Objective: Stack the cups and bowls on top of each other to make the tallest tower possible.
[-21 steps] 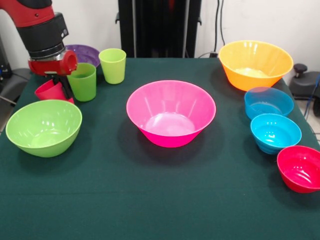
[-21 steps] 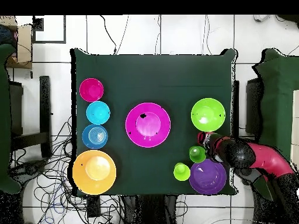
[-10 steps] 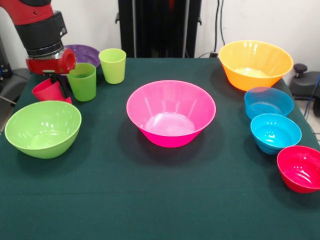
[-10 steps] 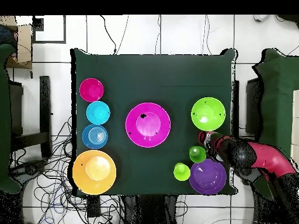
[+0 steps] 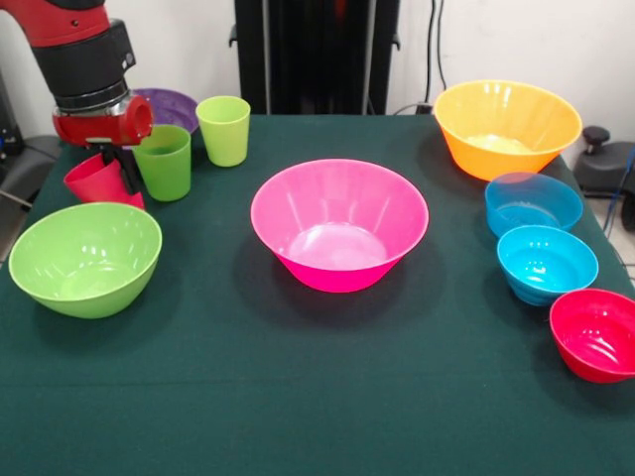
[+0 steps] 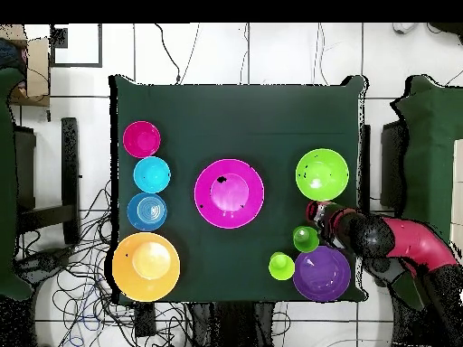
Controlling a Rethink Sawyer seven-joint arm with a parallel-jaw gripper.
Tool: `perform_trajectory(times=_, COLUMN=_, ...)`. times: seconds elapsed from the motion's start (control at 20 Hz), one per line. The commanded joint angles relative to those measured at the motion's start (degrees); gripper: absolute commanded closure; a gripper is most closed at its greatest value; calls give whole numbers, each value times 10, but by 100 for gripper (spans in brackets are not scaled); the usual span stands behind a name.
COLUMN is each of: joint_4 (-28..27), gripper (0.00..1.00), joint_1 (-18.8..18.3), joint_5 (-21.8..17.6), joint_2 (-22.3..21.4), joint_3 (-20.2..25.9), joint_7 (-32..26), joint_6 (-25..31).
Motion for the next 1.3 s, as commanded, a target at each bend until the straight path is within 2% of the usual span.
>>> perform_trajectory(times=0.05, joint_4=-4, gripper=100, joint_1=42, joint_5=-11, joint_2=-16, joint_3=-7, joint_7=-122, joint_6=57)
perform_trajectory(times=1.3, joint_4=2, gripper=100, joint_1=66, joint_5=11, joint_2=-59, joint_3=-14, joint_7=-106, joint_6=94)
